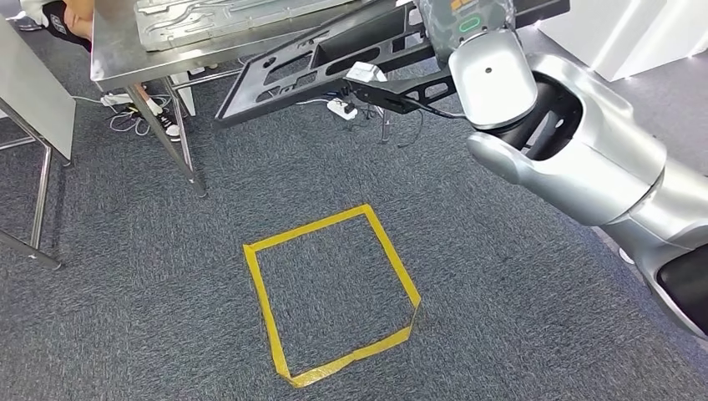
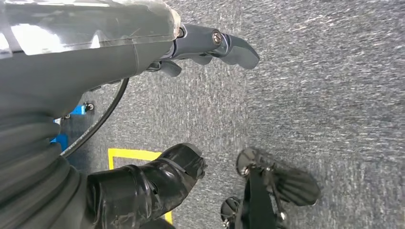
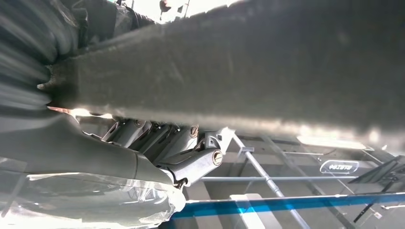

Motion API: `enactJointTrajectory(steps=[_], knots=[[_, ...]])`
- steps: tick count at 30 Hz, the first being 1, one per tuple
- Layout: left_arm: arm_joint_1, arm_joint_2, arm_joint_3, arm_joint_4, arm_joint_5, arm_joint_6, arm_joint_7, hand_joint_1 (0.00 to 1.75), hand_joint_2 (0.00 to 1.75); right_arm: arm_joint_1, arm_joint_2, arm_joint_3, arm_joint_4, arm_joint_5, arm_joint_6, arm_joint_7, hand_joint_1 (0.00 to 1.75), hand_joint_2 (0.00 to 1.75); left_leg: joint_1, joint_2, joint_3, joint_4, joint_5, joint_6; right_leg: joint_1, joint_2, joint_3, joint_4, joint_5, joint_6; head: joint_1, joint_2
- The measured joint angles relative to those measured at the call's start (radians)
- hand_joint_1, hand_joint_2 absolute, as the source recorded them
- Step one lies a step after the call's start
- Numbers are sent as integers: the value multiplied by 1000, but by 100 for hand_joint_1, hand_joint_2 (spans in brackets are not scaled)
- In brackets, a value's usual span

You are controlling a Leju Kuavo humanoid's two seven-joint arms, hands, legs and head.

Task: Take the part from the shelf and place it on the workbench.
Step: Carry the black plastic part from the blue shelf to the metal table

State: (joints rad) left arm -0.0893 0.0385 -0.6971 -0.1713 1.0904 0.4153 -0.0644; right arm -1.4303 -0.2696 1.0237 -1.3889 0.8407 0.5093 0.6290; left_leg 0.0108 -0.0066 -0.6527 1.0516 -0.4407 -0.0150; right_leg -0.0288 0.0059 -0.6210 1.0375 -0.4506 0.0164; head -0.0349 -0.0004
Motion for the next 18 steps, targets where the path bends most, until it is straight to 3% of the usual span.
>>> enactJointTrajectory(steps=[5,7,9,10,11,13,15,18], knots=[[-1,0,1,0,-1,0,-2,0,175,-1,2,2,6,-1,-5,-3,175,175,-6,0,28,-39,1,30,0,0,1,7,-12,28,2,0],[-1,0,1,0,-1,-1,-2,0,175,-1,2,2,8,-1,-8,-4,175,175,-4,1,38,-48,2,44,3,-1,-41,93,-56,28,4,0],[-1,0,1,0,-1,-1,-4,0,175,1,3,3,10,-2,-10,-5,175,175,-7,2,41,-48,-1,53,7,-1,-111,221,-104,27,5,0],[-1,0,1,0,-1,-1,-4,0,175,3,3,5,12,-3,-11,-5,175,175,-9,1,43,-47,-4,55,8,-1,-136,259,-107,27,5,0],[-1,0,1,0,-1,-1,-5,0,175,3,3,6,14,-3,-11,-6,175,175,-10,0,45,-45,-7,56,9,-2,-142,260,-92,25,4,0],[0,0,1,0,-1,-2,-7,0,175,3,3,8,17,-3,-12,-8,175,175,-12,-3,50,-36,-17,54,11,-2,-102,158,-19,19,5,0],[0,0,1,0,-2,-3,-9,0,175,1,3,8,19,-3,-13,-9,175,175,-15,-5,48,-23,-29,47,16,-2,-49,47,23,10,4,0],[-1,-1,1,0,-3,-4,-11,0,175,-1,6,8,21,-4,-16,-11,175,175,-17,-6,45,-20,-35,35,19,-1,-31,8,20,0,3,0]])
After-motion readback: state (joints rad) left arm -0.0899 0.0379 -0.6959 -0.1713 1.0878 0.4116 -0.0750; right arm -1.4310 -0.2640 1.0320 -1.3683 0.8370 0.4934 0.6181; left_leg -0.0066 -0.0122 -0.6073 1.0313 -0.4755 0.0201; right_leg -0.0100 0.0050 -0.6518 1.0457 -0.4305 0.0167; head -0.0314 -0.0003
